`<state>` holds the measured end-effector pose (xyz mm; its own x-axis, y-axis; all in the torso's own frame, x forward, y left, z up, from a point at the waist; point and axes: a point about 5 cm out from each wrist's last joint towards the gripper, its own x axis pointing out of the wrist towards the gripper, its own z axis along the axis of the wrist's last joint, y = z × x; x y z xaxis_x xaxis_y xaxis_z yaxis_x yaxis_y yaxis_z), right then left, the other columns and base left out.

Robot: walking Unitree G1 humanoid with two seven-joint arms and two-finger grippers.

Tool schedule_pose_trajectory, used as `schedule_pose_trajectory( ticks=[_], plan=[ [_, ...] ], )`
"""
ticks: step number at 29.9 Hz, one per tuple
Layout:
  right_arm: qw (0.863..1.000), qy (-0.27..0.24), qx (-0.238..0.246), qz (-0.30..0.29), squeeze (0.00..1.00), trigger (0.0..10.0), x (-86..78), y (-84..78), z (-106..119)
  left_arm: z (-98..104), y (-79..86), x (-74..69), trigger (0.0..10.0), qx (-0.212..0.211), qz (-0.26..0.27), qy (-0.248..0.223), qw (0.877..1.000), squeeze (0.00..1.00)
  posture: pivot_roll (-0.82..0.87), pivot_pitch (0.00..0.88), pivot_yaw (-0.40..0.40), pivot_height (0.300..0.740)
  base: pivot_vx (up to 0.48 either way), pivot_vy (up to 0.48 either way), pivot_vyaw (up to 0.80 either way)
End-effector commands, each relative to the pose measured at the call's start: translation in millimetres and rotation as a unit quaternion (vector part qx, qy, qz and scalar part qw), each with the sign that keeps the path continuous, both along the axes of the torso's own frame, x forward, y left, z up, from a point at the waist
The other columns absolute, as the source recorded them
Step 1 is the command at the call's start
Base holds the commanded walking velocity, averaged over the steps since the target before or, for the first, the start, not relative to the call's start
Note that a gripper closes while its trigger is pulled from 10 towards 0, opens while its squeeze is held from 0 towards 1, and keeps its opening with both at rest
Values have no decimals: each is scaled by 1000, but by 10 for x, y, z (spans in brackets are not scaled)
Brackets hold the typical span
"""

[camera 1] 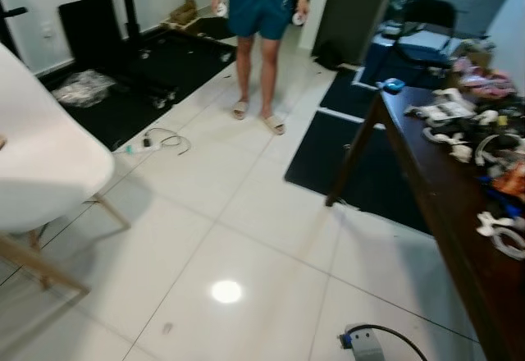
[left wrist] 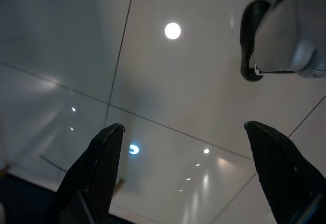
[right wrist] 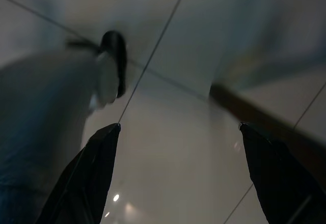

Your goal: Picking trash to rubbish bin

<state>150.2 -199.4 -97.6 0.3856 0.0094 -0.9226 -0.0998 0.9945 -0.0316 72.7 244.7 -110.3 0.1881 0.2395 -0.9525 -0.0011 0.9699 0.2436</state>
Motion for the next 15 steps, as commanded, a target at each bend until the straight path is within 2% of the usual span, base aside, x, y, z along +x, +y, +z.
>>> schedule_pose_trajectory(
  ticks=[1, 15],
  plan=[
    [1000, 3, -6, -2, 0, 10000, -14, -36, 0, 1, -12, 21, 10000, -2, -4, -3, 1000, 0, 115, 54, -46, 740, 0, 0, -788],
    [1000, 9, -10, 15, 0, 10000, -47, -32, -12, 9, 3, 43, 10000, -7, 4, -7, 1000, 0, 110, 41, -46, 740, 0, 0, -788]
  ],
)
